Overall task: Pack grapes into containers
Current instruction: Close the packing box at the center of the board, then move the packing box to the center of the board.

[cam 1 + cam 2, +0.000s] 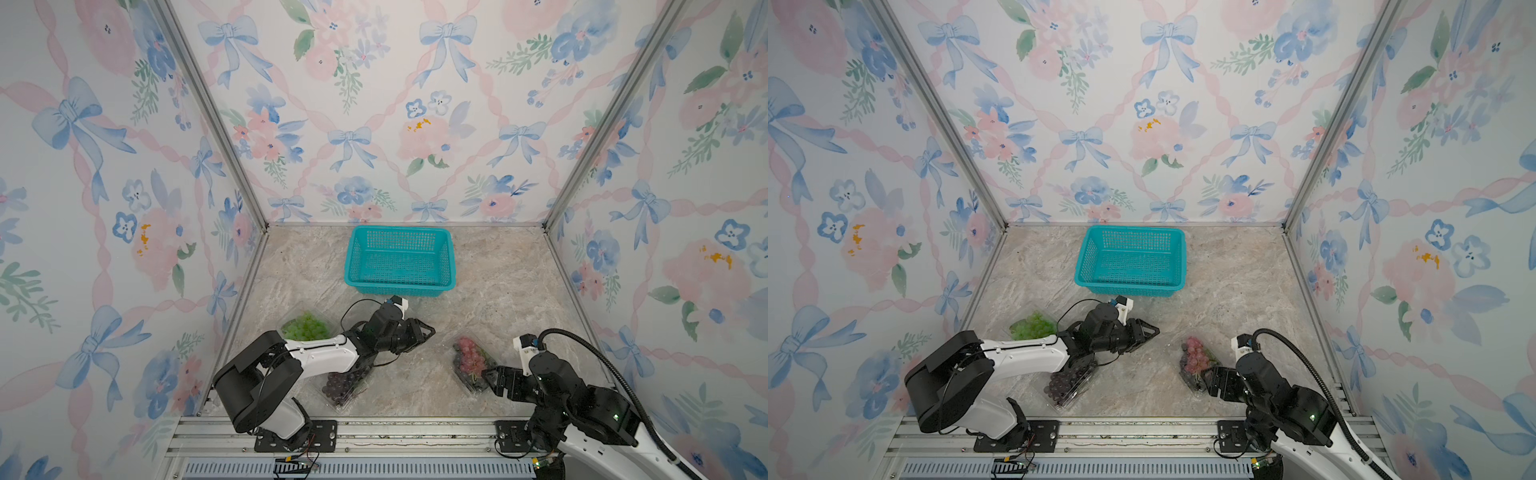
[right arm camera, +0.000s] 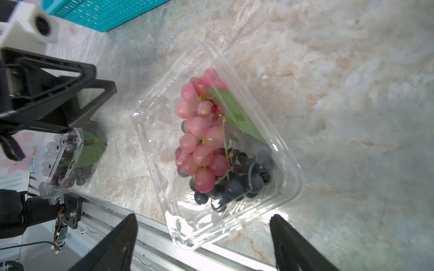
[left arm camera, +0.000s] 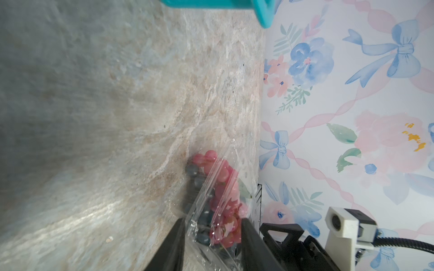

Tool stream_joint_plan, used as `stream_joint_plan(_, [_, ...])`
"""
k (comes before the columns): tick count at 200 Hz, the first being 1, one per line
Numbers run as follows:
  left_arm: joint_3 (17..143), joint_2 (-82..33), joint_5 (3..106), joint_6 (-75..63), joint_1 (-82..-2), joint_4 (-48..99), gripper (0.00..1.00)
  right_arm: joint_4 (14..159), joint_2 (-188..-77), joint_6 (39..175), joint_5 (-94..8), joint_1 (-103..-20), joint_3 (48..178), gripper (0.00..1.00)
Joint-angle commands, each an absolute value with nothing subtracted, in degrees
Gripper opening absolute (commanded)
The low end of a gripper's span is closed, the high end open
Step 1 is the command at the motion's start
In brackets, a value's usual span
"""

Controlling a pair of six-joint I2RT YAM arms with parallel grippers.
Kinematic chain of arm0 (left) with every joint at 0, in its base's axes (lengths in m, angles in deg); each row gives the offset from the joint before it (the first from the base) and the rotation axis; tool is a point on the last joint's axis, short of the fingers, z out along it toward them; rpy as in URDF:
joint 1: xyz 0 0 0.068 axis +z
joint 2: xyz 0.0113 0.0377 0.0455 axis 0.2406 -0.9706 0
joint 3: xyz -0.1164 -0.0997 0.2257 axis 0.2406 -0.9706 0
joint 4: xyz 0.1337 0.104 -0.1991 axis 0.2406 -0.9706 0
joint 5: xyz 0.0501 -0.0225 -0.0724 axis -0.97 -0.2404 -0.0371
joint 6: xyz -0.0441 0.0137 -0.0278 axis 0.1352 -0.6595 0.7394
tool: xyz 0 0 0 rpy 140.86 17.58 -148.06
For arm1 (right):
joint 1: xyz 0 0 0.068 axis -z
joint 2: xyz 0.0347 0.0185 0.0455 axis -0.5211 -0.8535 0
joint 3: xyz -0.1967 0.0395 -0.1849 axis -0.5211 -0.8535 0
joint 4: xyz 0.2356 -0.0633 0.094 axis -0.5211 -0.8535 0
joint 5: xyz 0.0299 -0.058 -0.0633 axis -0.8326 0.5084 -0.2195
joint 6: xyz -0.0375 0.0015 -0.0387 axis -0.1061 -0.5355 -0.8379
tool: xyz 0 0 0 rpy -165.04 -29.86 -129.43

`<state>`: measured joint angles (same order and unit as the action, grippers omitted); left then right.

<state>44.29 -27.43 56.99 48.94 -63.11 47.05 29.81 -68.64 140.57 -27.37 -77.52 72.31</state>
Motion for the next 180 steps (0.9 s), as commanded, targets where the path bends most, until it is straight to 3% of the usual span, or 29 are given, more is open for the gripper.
stream_joint_plan(1, [48.9,-26.0,52.9,44.7,-63.1,43.2,0.42,32.0,-69.2,145.2,-30.1,-76.9,68.8,0.88])
stream_joint_plan(62, [56.4,-23.7,47.6,38.2,-61.9,34.2,0.43,49.2,-78.6,143.7,-35.5,-74.7,66.8,0.89])
stream_joint_plan(180, [55.1,-20.5,42.7,35.3,-59.9,29.8,0.42,84.0,-118.4,131.7,-48.2,-67.0,80.9,0.9])
